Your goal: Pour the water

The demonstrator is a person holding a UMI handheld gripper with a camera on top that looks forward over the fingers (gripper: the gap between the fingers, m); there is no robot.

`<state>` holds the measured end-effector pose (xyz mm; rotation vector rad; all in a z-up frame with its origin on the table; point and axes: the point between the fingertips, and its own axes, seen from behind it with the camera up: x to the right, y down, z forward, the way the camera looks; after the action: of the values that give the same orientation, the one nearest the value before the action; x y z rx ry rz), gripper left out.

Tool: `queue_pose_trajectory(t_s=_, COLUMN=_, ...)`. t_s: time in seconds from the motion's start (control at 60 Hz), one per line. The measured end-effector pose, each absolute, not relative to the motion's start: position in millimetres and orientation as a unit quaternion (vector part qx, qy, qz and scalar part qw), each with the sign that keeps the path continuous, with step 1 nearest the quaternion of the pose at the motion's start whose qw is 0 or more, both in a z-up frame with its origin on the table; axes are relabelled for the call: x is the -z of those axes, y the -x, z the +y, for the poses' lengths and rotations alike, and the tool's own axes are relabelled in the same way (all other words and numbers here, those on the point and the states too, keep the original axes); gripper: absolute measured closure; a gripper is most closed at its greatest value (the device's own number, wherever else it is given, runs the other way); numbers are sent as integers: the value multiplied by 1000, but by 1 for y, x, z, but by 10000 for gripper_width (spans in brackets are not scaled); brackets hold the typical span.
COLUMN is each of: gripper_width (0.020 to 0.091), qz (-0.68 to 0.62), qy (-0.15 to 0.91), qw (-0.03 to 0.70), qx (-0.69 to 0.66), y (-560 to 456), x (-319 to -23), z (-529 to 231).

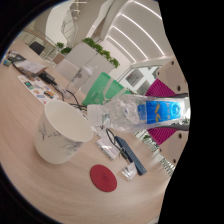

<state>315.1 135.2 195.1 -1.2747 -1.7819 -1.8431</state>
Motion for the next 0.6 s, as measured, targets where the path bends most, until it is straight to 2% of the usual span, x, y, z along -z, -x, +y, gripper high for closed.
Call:
queue_pose_trajectory(t_s=0.017, gripper_width=746, qz=-623, qy=432, qw=129, qx=639, y=-308, x=-202, z=127)
queue_pose_trajectory(t_s=0.15, gripper_width=746, qz=-650, qy=424, qw=102, qx=622, y=-295, x=-188, z=129)
queue_pose_trajectory(t_s=0.183, gripper_width=747, qz=-645, qy=434, qw=106, qx=619, y=-294, x=-185, z=136)
queue_pose_trajectory(t_s=0.3, gripper_width=747, qz=-596, qy=498, qw=165, qx=607, y=-290, x=-203, z=139)
queue_pose_trajectory(t_s=0.333, gripper_width=746, qz=-569, qy=535, qw=197, qx=592, y=-290, x=-207, z=144)
queue_pose_trajectory(t_s=0.35, gripper_width=778, qz=-551, qy=556, qw=217, qx=584, y=-289, x=-212, z=146)
queue_pose_trajectory(t_s=0.367, gripper_width=745, qz=-529, qy=576, qw=240, qx=575, y=-288, x=-217, z=148)
queue_pose_trajectory(t_s=0.4, gripper_width=745, qz=-482, qy=615, qw=293, qx=552, y=-287, x=-231, z=153)
queue_pose_trajectory(t_s=0.417, gripper_width=745, qz=-429, qy=626, qw=337, qx=558, y=-284, x=-225, z=139)
queue_pose_trajectory(t_s=0.433, gripper_width=744, qz=-428, qy=646, qw=348, qx=528, y=-288, x=-244, z=153)
queue_pose_trajectory(t_s=0.5, gripper_width=726, qz=-312, qy=717, qw=469, qx=410, y=-281, x=-261, z=160)
queue_pose_trajectory(t_s=0.517, gripper_width=722, qz=-256, qy=724, qw=514, qx=383, y=-277, x=-252, z=147)
queue_pose_trajectory(t_s=0.55, gripper_width=707, qz=-194, qy=731, qw=567, qx=327, y=-270, x=-262, z=141)
queue_pose_trajectory(t_s=0.6, gripper_width=697, qz=-151, qy=769, qw=582, qx=217, y=-274, x=-247, z=151)
